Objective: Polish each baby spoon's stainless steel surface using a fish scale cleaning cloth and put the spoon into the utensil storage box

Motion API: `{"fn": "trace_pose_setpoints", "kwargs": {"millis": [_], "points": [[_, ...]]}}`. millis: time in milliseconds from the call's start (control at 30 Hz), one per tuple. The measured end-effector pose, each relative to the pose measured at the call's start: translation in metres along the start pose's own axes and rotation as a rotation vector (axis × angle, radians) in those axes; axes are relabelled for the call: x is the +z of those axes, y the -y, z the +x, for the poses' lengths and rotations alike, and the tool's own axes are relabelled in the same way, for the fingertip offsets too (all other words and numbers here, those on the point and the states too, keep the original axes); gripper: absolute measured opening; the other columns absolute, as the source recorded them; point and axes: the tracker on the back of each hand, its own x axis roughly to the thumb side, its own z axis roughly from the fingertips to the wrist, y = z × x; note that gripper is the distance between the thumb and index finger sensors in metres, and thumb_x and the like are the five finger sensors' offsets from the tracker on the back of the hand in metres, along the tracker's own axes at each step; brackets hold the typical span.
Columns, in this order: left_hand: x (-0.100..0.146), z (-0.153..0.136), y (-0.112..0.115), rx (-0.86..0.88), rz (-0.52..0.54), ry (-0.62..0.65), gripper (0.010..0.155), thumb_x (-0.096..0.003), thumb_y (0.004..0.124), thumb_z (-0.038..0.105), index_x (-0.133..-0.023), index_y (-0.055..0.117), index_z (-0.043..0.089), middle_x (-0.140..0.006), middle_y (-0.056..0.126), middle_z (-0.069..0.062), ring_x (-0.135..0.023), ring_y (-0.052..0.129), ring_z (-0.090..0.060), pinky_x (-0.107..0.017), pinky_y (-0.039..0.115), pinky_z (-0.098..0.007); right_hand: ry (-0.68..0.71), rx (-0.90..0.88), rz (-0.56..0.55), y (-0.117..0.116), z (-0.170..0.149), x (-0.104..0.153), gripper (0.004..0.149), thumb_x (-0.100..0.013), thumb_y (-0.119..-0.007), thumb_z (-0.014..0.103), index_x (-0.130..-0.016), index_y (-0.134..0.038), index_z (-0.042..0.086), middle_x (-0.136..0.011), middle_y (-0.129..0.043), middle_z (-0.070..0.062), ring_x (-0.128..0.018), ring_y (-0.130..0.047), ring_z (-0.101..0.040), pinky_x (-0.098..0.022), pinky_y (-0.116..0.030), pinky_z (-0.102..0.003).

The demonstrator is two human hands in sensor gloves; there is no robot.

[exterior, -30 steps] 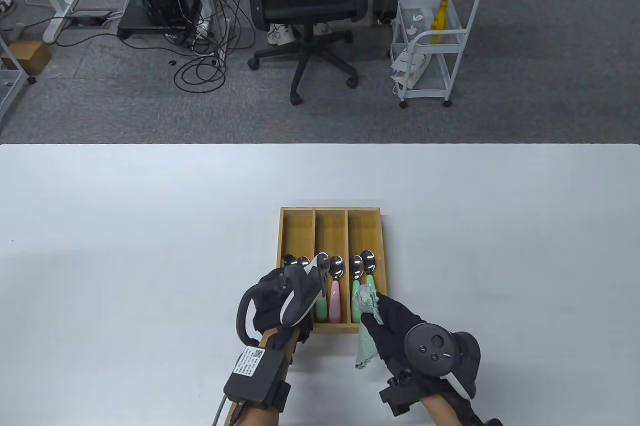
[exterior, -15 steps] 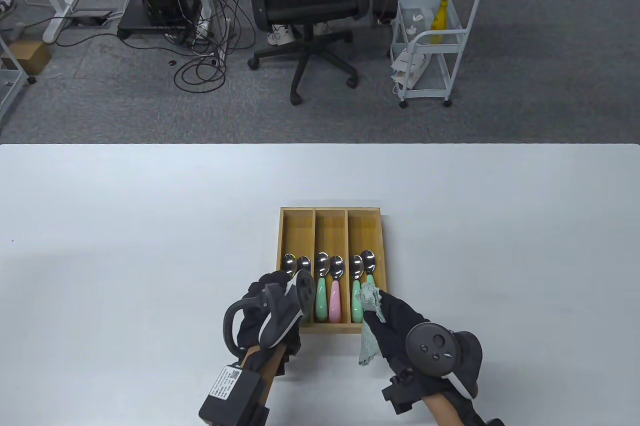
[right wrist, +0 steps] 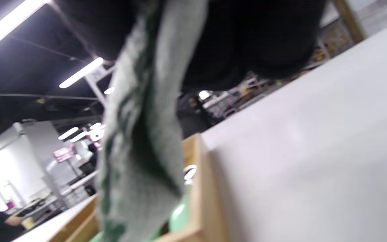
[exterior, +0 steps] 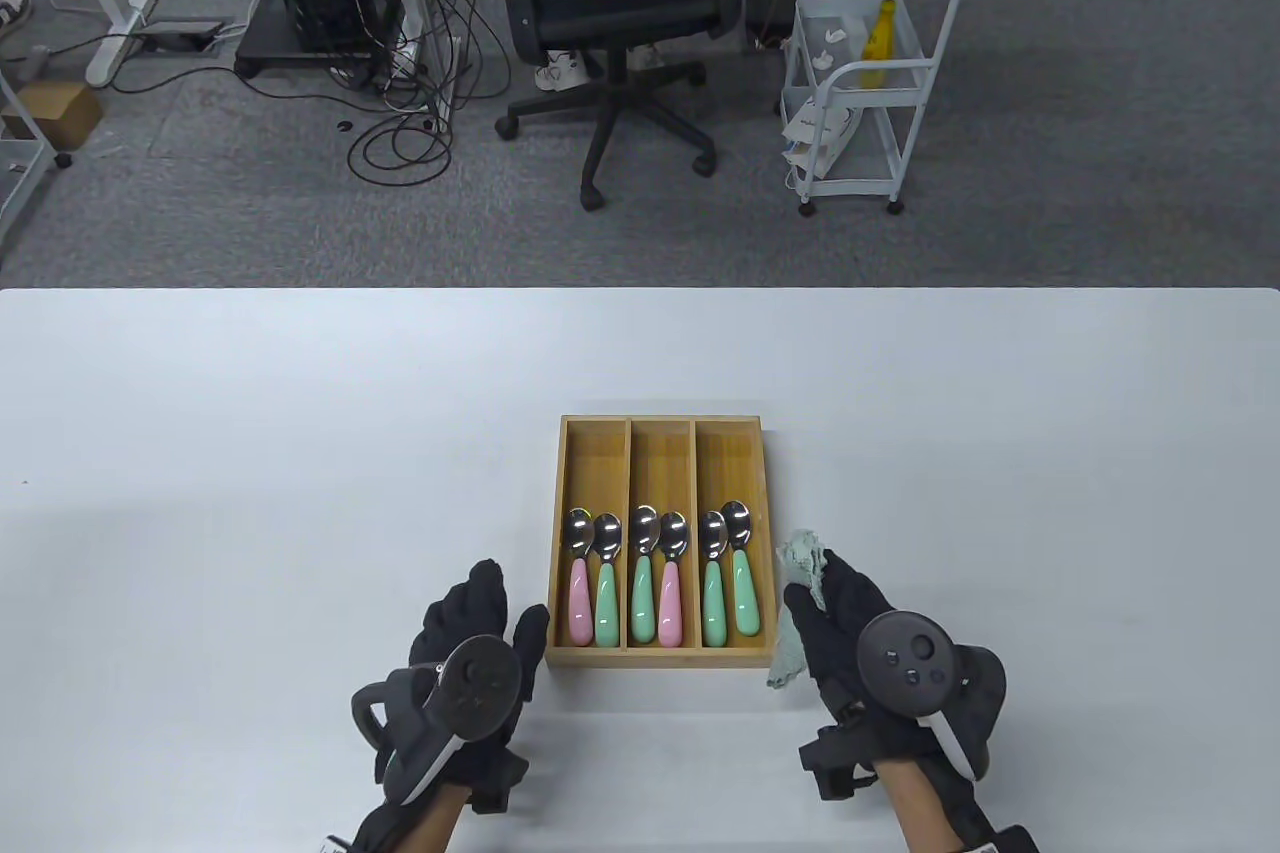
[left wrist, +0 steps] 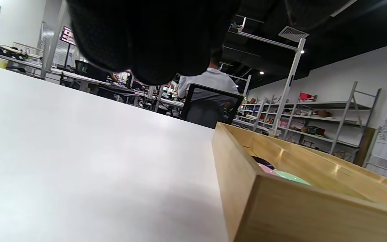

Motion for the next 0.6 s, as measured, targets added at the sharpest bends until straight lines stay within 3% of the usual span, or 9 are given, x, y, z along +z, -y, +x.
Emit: {"fn": "trace_pose_setpoints", "kwargs": {"millis": [200,600], "points": [[0.003,0.001,-0.008,0.051,0.024,0.07,0.071,-0.0564,0.06,0.057,-0.11,0.061,0.01,-0.098,0.084,-0.015,-0.085,0.092,-0.038,-0.065,0.082,-0.056,-0.157,0.046,0.014,0.002,-0.032,-0.029,0.052,-0.061,-0.069,0.045,-0.103,-0.068,0.014,-0.085,-0.087,-0.011,-0.051,-0.097,-0.017,-0.044,-0.085,-0.041],[-0.001,-0.008,-0.012,0.105,0.005,0.051,0.069,-0.0569,0.061,0.055,-0.109,0.063,0.009,-0.097,0.085,-0.017,-0.084,0.092,-0.04,-0.065,0.081,-0.057,-0.214,0.387,0.061,-0.029,-0.068,-0.103,0.051,-0.06,-0.068,0.046,-0.103,-0.067,0.019,-0.085,-0.087,-0.007,-0.054,-0.097,-0.017,-0.048,-0.084,-0.041]]}}
